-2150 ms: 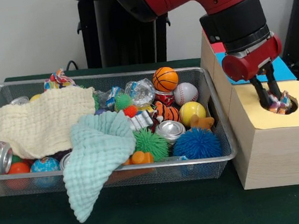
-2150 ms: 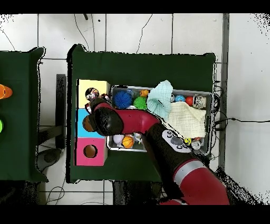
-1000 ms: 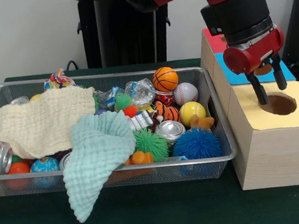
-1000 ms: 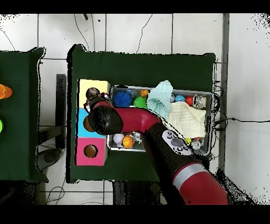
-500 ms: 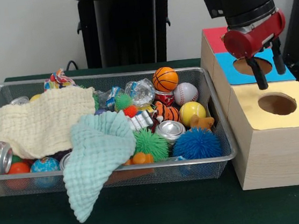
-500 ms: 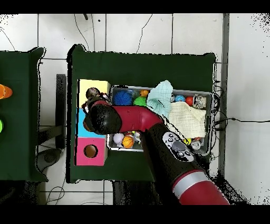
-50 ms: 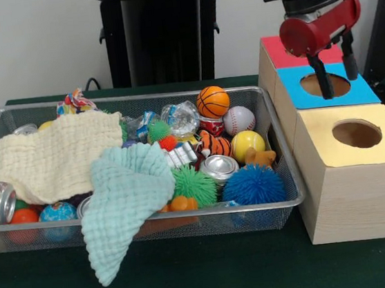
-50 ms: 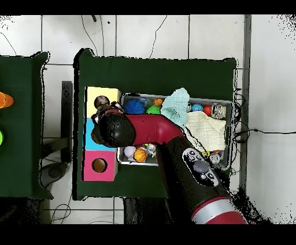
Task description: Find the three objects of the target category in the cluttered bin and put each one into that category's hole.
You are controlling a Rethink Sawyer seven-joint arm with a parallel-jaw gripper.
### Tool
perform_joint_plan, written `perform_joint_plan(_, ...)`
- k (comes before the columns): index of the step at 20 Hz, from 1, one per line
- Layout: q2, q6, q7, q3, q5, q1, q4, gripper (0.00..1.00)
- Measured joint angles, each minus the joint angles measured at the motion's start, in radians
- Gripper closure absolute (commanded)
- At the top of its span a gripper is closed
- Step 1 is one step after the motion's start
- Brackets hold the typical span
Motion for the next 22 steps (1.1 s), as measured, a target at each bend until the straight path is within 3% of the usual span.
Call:
perform_joint_plan(7, -0.037, 0.117, 0.000, -0.030, -0.042, -0.036, 0.000, 0.00)
perform_joint_plan(22, -0.067, 0.297, -0.006, -0.027, -0.258, -0.318, -0.013, 0.00)
